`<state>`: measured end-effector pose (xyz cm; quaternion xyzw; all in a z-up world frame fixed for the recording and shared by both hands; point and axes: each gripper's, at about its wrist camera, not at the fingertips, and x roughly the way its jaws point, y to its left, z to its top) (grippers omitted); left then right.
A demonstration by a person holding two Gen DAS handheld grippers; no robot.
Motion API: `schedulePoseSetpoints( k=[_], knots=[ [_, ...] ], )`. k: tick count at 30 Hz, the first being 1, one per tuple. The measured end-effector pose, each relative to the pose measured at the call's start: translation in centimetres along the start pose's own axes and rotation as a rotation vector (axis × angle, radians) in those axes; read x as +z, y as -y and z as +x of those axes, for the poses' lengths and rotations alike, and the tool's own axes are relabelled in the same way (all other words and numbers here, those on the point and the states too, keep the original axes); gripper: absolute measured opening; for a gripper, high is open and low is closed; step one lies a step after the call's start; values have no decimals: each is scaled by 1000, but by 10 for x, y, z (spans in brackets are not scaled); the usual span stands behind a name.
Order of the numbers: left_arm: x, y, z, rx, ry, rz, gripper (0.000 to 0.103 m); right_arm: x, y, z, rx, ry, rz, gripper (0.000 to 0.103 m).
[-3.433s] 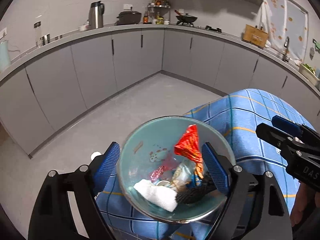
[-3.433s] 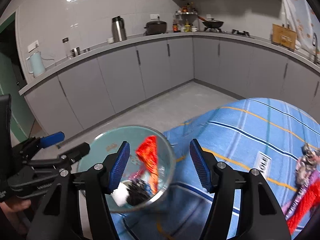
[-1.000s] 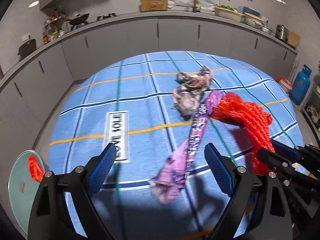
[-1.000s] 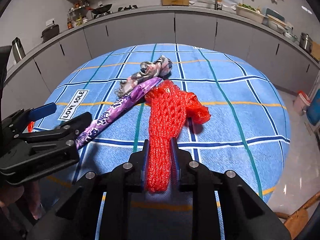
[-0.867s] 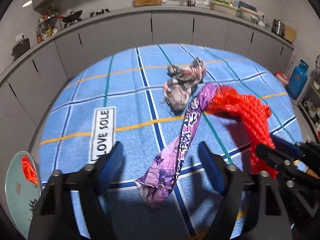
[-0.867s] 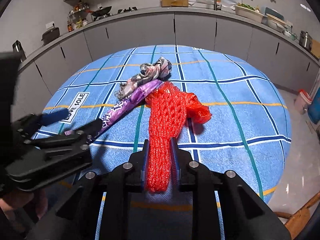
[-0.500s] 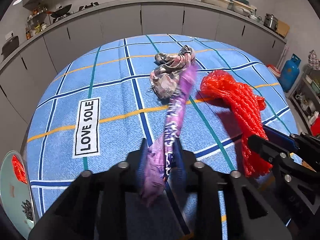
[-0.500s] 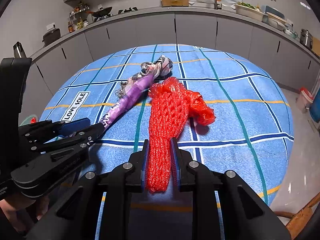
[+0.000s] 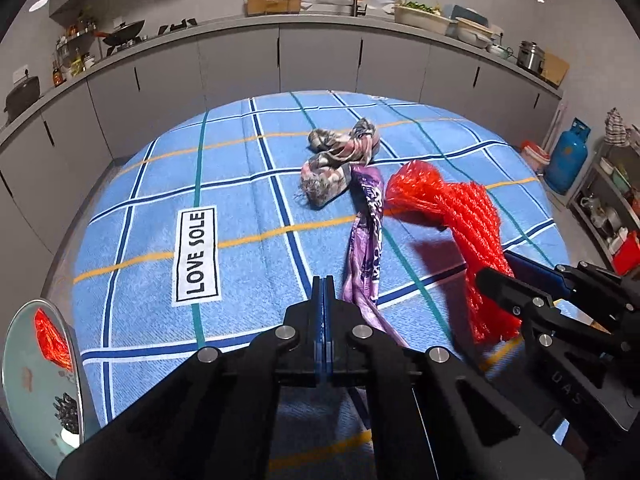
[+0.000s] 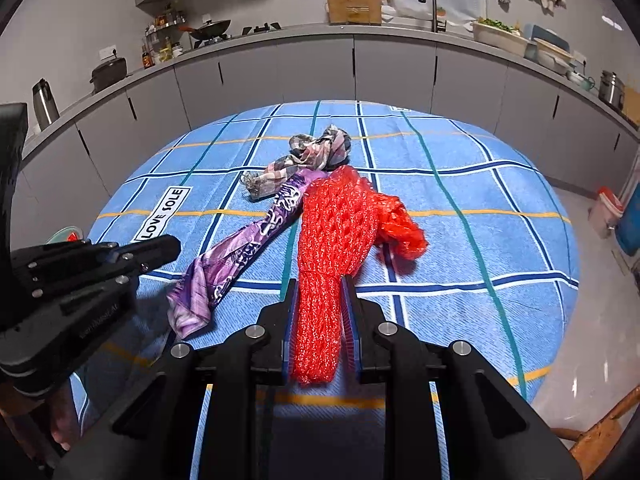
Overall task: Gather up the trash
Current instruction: 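Grasp the red mesh net with the right tool while the left tool grasps the purple wrapper strip, then lift and carry the red net and purple strip over the teal bowl with both tools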
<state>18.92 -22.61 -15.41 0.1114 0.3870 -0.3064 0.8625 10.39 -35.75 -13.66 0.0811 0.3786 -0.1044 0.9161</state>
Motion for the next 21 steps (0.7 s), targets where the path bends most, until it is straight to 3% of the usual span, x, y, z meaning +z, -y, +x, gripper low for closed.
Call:
schedulePoseSetpoints(
  k=[3,4,5,6,7,14,18,19,20,21],
  knots=[
    [1,4,0,19,3,22,7,-1,2,0,-8,-2,5,21],
    [2,5,1,35,7,19,22,-2,3,0,-9,-3,6,21],
    [2,6,2,51,13,19,58,-3,3,1,-8,-5,7,21],
    [3,5,3,66,24,15,73,-4,4,1,-8,-5,8,21],
    [4,4,2,73,39,7,80,-4,4,0,-8,-3,8,21],
    [9,7,22,48,-12,15,71,-8,13,4,-11,-11,24,21],
    [9,13,37,3,-59,22,60,-8,15,6,-6,-14,26,21],
    [9,15,41,-6,-77,29,52,-8,15,7,-3,-15,25,21],
    [8,16,44,-13,-87,32,32,-8,14,7,1,-15,24,21],
    [8,17,47,-36,-103,33,21,-8,13,7,2,-14,21,21]
  ],
)
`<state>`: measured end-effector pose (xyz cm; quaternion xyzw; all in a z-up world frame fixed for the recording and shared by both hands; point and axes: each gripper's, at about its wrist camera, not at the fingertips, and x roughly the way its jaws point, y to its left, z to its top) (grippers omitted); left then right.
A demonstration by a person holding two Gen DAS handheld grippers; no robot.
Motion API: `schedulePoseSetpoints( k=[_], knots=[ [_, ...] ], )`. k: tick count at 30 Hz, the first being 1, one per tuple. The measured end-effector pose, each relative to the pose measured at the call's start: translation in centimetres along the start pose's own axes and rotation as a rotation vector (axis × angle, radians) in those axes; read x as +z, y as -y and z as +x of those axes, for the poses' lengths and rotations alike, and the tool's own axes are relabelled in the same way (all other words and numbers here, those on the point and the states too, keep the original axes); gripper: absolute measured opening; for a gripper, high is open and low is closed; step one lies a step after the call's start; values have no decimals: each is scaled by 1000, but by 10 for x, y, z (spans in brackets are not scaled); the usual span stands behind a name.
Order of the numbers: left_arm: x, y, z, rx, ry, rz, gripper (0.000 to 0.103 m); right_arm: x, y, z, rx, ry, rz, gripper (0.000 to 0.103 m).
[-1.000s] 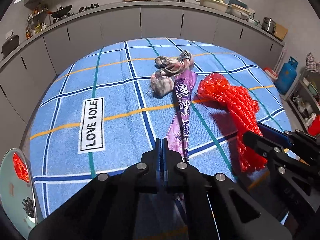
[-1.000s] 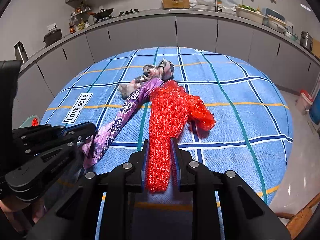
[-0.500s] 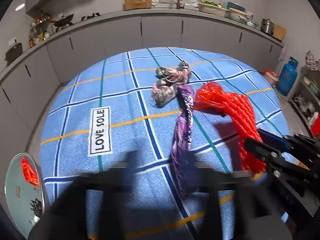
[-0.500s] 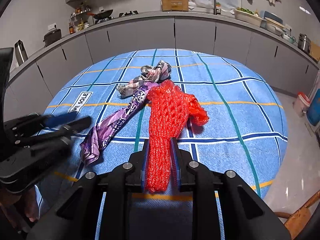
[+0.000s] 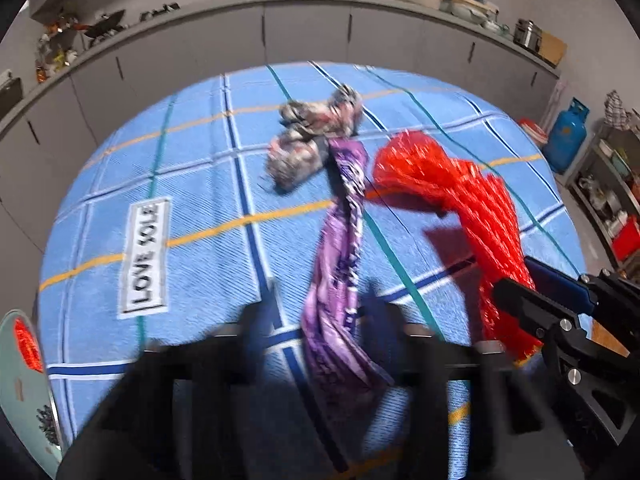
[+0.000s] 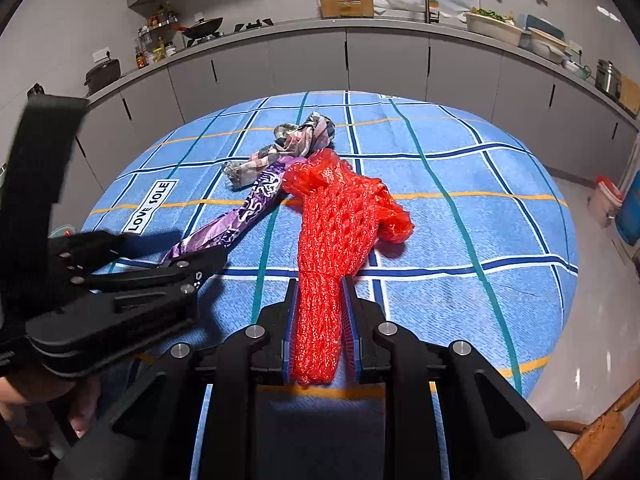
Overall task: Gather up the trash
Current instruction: 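Lift and carry the red net and purple strip over the teal bowl with both tools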
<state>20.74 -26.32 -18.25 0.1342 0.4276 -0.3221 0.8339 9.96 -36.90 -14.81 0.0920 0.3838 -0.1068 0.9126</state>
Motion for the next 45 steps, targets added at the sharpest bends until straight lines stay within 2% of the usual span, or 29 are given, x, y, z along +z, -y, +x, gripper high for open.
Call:
schedulePoseSetpoints(
  k=[2,8,14,27,45],
  knots=[
    [-1,0,-1,-5,5,-2,13,0,-1,-1,2,6,-4,21],
    [-6,1,-37,18,80,12,12,3,-10,-13,5,41,-22,21],
    [-16,-14,-76,41,142,-30,12,4,-24,-25,19,70,-50,21],
    [-50,-52,-111,94,174,-146,12,5,-60,-34,83,84,-111,21],
    [-71,-104,-144,193,212,-272,12,17,-121,-37,215,104,-207,22]
  ],
)
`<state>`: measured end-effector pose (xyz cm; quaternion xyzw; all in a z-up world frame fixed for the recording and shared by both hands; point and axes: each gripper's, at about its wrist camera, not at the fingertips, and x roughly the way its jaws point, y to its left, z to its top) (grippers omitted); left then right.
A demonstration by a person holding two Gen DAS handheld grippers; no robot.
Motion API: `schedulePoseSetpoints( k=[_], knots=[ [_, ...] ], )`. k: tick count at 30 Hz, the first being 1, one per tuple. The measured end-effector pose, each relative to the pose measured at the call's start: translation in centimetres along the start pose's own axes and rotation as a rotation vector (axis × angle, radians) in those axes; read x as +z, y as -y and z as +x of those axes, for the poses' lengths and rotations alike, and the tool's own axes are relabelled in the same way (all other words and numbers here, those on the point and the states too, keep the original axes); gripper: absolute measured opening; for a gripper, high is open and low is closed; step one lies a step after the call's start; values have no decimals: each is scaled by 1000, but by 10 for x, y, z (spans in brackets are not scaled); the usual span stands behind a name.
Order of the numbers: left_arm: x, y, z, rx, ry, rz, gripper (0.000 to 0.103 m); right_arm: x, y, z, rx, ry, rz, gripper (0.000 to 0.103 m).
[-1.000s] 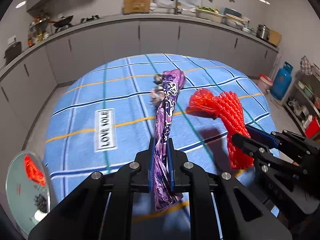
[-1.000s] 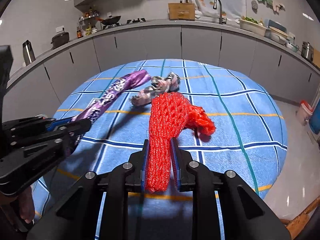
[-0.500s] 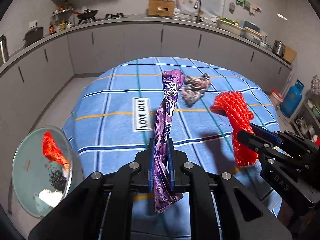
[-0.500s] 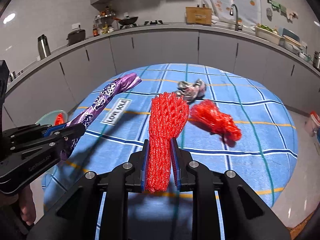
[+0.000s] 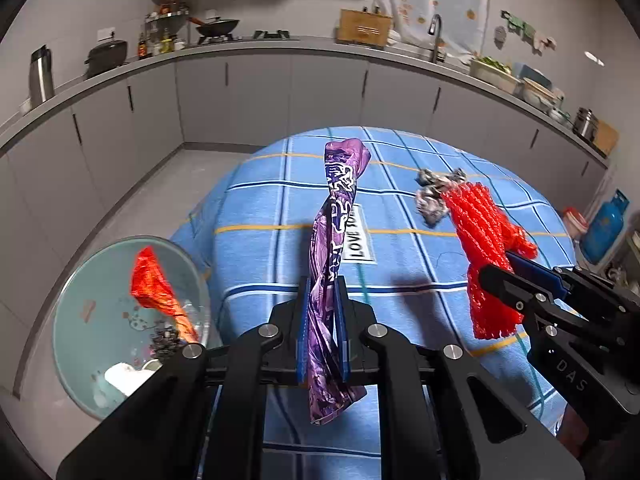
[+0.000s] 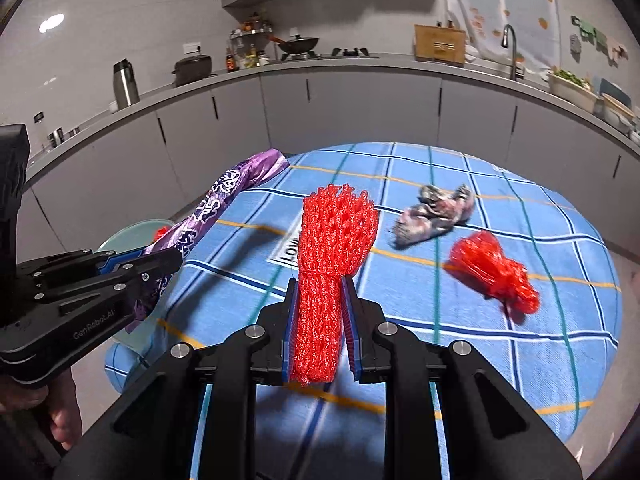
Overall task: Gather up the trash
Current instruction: 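Lift and carry the red net and purple strip over the teal bowl with both tools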
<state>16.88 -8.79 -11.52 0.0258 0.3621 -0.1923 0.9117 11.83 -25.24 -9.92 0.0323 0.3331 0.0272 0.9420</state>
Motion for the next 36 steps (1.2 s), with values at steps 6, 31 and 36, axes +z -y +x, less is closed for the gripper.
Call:
schedulePoseSetpoints(
  k=[6,31,36],
  knots=[
    [0,-25,-13,40,20,-40,12,10,-17,6,39,7,-31,22],
    [-9,-95,-42,204,48,-163,12,44,-93,26,195,47,-141,22],
    [-12,-110,-44,233,44,-187,12,50,-112,35,226,45,-165,22]
  ],
)
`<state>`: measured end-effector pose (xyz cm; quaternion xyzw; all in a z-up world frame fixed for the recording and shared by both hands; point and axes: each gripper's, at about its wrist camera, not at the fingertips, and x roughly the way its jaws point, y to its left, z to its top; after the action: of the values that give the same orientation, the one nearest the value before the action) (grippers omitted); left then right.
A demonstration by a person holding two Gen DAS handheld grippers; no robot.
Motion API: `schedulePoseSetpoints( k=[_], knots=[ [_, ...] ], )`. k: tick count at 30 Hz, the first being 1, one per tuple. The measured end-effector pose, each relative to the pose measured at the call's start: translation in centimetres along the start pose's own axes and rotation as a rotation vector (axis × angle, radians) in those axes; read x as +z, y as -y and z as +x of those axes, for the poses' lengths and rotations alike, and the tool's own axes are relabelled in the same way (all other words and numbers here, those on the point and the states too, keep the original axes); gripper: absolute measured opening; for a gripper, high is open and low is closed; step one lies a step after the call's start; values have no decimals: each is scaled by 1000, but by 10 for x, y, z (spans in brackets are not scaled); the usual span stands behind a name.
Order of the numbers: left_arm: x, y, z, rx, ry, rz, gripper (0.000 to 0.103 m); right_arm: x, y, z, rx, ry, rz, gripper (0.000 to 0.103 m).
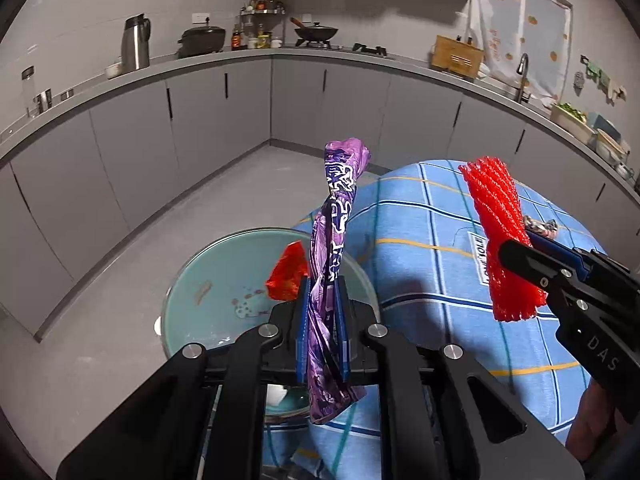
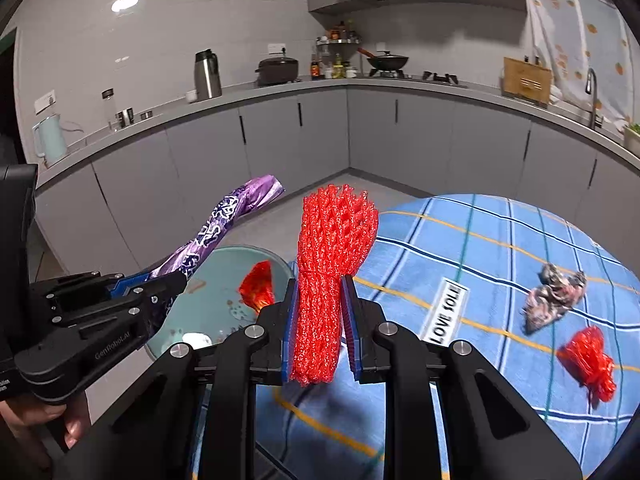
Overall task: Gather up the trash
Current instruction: 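Lift and carry the red net and purple strip over the teal bowl with both tools, then open both tools to drop the net and purple strip into the bowl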
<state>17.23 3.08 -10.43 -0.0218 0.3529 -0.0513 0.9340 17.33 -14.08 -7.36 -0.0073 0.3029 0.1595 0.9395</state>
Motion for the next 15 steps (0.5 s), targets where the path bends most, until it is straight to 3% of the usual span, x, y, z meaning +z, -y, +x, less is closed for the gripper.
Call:
schedulePoseSetpoints(
  k=[15],
  knots=[
    [-4,-42,6,88,-33,-64,13,9,-34,37,93,-42,-54,22]
  ],
)
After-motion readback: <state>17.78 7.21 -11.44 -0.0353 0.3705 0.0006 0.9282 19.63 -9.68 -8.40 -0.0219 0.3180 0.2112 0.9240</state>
